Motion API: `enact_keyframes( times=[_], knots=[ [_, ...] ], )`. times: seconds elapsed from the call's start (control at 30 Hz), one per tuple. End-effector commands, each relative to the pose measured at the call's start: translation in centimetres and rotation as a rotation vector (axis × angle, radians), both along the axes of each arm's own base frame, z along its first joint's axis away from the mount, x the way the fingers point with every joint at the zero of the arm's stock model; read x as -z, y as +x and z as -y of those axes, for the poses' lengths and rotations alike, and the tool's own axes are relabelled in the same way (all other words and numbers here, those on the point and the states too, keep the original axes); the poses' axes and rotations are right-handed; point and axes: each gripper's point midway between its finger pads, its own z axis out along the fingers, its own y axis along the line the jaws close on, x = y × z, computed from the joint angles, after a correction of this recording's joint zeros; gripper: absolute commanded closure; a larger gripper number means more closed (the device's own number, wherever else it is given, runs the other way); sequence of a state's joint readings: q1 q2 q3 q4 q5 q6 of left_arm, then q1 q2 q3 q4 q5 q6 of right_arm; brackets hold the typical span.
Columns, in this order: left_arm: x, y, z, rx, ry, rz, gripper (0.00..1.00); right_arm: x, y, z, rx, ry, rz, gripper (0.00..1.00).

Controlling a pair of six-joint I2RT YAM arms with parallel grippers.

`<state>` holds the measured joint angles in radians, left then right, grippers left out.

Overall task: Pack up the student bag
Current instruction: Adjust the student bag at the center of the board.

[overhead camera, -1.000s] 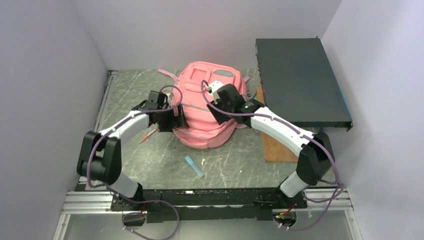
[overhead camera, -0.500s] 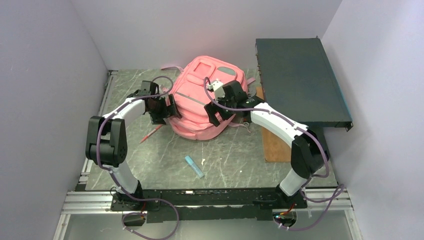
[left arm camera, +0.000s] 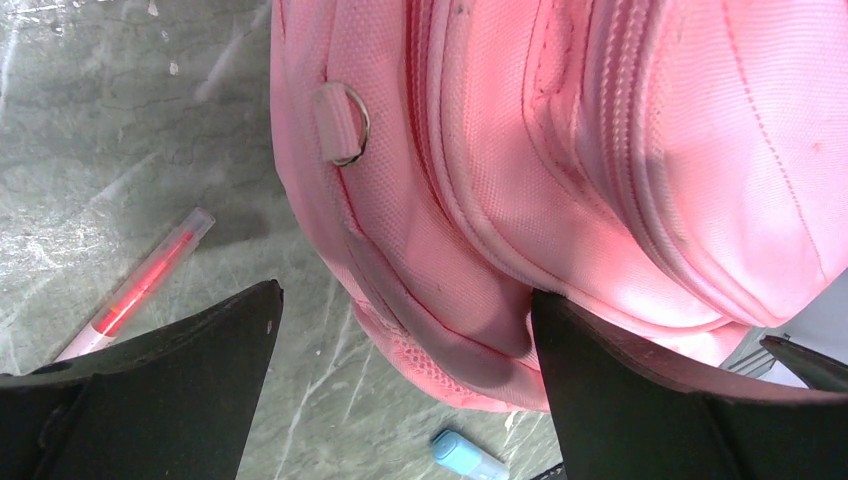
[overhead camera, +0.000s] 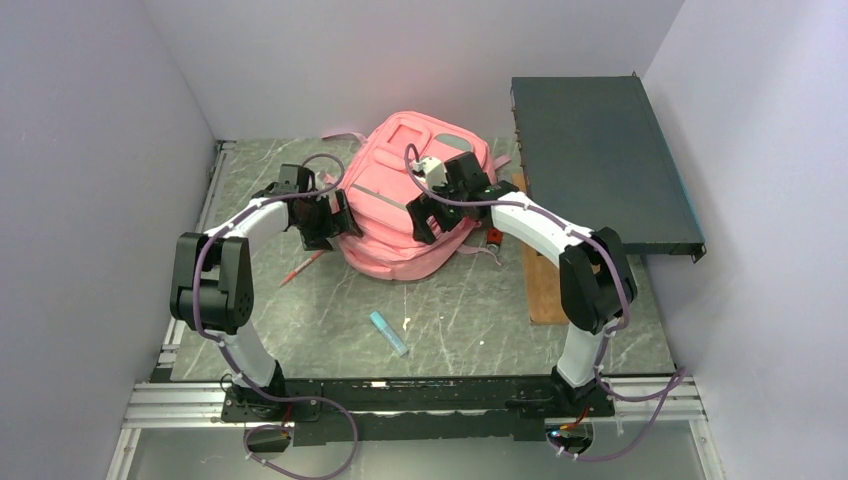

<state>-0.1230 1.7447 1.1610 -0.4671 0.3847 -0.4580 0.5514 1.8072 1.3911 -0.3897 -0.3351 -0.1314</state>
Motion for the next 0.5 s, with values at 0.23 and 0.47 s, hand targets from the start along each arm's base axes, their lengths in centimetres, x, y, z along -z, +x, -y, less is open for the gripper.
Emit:
enact_keyframes(
  times=[0.23,0.47],
  knots=[
    [-2.5,1.0,1.0,0.011,-0.064,0.108,0.00,-2.0,-2.9,-2.5,-0.088,0.126,-0.022,0.34],
    [-2.5,0.7,1.3,0.001,-0.076,0.110,0.00,-0.5,-3.0,-2.6,-0.048,0.053,0.079,0.48]
  ],
)
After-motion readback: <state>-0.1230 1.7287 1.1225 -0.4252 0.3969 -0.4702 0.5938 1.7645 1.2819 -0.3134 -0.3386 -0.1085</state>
